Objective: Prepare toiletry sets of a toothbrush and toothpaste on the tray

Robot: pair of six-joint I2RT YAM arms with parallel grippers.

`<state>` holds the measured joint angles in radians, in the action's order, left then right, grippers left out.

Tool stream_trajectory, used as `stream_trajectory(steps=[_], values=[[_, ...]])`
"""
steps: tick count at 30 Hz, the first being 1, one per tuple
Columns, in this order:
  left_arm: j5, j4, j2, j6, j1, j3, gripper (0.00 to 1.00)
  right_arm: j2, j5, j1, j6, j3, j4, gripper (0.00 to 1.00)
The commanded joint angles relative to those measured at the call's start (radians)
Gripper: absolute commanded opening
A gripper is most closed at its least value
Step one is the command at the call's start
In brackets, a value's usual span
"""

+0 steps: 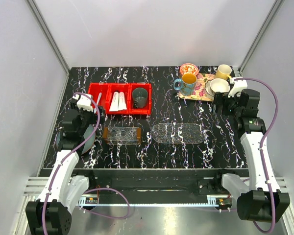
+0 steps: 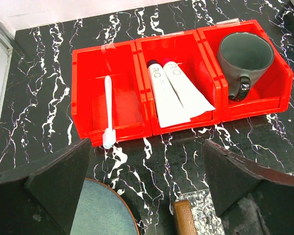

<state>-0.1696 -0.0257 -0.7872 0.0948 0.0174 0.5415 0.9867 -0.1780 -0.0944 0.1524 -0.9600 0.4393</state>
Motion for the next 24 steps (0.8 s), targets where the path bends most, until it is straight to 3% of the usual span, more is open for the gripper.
stream_trajectory(steps=[1, 24], values=[[-0.013, -0.074, 0.016, -0.013, -0.005, -0.003, 0.99, -0.006, -0.015, -0.002, 0.006, -0.048, -0.017, 1.0], [0.007, 0.044, -0.003, 0.086, -0.005, 0.021, 0.99, 0.042, -0.132, 0.042, 0.079, -0.149, 0.1, 1.0]])
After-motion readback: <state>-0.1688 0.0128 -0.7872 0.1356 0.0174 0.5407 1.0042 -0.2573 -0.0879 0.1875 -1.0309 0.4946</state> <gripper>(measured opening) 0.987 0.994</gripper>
